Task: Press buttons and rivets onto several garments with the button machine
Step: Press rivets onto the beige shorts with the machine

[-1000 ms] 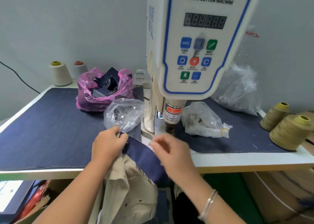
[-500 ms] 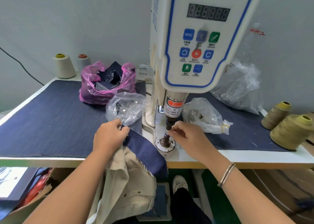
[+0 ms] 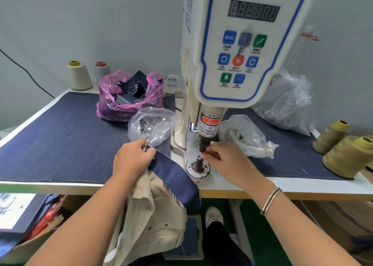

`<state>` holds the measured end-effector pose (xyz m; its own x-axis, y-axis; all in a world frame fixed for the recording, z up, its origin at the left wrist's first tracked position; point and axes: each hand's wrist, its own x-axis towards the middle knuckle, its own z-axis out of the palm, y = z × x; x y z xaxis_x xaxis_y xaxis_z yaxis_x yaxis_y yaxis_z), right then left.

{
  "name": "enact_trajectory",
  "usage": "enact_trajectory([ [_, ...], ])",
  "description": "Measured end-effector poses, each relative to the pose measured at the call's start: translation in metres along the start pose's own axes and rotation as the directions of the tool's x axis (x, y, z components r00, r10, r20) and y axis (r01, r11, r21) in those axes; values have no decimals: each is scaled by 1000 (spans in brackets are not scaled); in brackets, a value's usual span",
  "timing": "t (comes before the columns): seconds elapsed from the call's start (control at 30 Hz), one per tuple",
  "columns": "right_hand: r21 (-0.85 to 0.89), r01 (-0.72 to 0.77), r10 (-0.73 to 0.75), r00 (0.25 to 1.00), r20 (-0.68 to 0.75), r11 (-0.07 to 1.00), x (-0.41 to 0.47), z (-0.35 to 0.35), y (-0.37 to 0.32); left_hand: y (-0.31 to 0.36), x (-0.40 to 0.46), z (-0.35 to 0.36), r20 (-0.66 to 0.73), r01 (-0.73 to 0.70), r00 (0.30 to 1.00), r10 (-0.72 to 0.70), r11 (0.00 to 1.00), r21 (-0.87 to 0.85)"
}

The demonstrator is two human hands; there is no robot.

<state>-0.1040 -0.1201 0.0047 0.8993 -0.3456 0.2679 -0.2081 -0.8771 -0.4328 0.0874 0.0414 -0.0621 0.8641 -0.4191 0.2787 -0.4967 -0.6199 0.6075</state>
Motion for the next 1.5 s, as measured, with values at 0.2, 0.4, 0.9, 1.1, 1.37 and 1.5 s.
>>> enact_trajectory([
  [0.2,178,-48,57,997,-46,983,-8,7,4,0,0,0,-5,-10,1000,10,1000,-8],
  [0.4,360,-36,102,981,-166,932,-19,10,3,9,-3,-9,71,-14,997,24,992,-128],
  [0.9,575,-277,110,945,308,770,-46,15,-19,73,-18,-71,623,235,628,466,650,-723],
  [1.1,687,-456,139,874,466,566,-59,-13,25,62,0,-77,580,265,716,388,617,-741],
  [1.37,644,-643,206,755,622,414,-27,-36,8,73,-11,-59,644,271,616,453,646,-713],
  [1.5,572,-551,222,809,544,608,-17,-28,-17,83,-15,-53,651,243,578,492,658,-713],
])
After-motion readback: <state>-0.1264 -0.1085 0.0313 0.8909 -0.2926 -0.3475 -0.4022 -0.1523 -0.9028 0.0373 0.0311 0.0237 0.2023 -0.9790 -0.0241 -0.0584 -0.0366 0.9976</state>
